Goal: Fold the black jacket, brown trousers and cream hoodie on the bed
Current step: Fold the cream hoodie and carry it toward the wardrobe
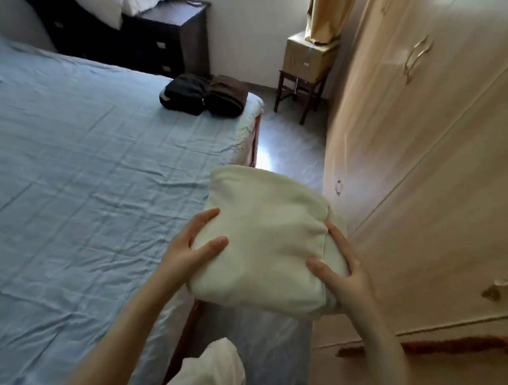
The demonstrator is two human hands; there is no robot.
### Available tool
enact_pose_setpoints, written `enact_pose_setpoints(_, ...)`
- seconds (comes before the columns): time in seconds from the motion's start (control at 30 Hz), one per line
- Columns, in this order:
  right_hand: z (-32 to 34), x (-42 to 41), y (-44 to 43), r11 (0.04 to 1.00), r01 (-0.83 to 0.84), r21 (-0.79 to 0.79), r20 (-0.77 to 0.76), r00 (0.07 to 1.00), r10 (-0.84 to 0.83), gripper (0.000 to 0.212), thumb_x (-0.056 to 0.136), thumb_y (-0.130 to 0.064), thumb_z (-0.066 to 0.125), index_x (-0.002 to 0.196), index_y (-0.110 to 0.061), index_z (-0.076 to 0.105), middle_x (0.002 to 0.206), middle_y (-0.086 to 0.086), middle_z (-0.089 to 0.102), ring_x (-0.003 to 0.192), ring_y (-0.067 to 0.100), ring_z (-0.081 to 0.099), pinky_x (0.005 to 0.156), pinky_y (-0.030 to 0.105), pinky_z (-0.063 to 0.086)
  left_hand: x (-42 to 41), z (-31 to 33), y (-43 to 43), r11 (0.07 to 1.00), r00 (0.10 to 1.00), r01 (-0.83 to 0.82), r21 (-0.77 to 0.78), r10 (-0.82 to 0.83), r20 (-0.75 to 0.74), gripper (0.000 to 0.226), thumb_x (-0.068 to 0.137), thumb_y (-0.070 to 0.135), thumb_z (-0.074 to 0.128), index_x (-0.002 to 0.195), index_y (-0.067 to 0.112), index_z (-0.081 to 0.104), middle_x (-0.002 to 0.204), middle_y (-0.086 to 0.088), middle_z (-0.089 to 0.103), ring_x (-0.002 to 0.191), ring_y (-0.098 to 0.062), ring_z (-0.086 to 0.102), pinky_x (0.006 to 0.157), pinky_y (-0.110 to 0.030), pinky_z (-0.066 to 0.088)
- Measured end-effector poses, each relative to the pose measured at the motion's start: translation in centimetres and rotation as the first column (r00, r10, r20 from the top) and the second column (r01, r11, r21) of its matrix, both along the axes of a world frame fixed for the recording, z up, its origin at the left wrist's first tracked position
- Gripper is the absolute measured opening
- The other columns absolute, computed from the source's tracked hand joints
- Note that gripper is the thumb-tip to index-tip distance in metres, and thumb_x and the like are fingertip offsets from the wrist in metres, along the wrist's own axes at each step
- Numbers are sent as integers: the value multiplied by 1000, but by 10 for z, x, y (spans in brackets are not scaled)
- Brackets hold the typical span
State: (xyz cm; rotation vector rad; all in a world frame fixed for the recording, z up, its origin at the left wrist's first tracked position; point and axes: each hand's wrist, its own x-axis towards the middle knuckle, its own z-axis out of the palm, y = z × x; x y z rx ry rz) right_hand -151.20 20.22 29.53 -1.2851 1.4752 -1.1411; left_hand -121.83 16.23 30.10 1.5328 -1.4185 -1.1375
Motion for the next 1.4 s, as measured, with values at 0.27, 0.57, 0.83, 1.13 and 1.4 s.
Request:
enact_pose_setpoints(0.27, -35, -2, -230, 991, -129, 42, -5, 992, 129, 73, 72, -38, 87, 132, -60, 51, 127, -38, 54, 109, -23, 51, 79, -3, 41, -1, -22, -183, 987, 987, -156, 31, 157, -35, 60, 71, 45, 73, 127, 43, 52, 125, 16, 55, 110, -6, 54, 84, -16, 41)
enact_pose_setpoints(0.57, -15, -25, -472, 993, -110, 47, -20, 994, 111, 76, 66, -46, 87, 130, -62, 50, 131, -32, 53, 108, -22, 52, 78, 0, 44, -20, -6, -427, 993, 993, -100, 59, 103, -54, 72, 63, 62, 66, 131, 46, 50, 129, 20, 53, 110, 3, 54, 82, -15, 44)
enact_pose_setpoints(0.83, -29, -62, -718, 974, -216, 65, -85, 972, 221, 77, 64, -45, 86, 132, -56, 51, 133, -18, 55, 113, 0, 56, 87, 16, 44, -64, -35, -630, 968, 966, -246, 56, 250, -71, 66, 67, 58, 66, 130, 52, 48, 128, 26, 51, 108, 9, 52, 79, -11, 43)
enact_pose_setpoints(1.13, -14, -33, -987, 819, -565, 101, -170, 802, 573, 71, 66, -60, 78, 123, -77, 40, 103, -65, 39, 98, -27, 46, 74, 13, 39, -74, -33, -788, 825, 815, -559, 84, 566, -128, 70, 69, 51, 69, 135, 44, 46, 132, 23, 49, 113, 6, 52, 86, -13, 46)
enact_pose_setpoints(1.4, -36, 74, -1156, 605, -792, 83, -193, 583, 789, 76, 71, -49, 84, 133, -66, 43, 118, -56, 45, 108, -25, 48, 81, 12, 45, -13, -60, -893, 682, 649, -724, 107, 725, -229, 68, 69, 37, 77, 131, 39, 49, 123, 26, 53, 99, 17, 57, 74, -6, 47)
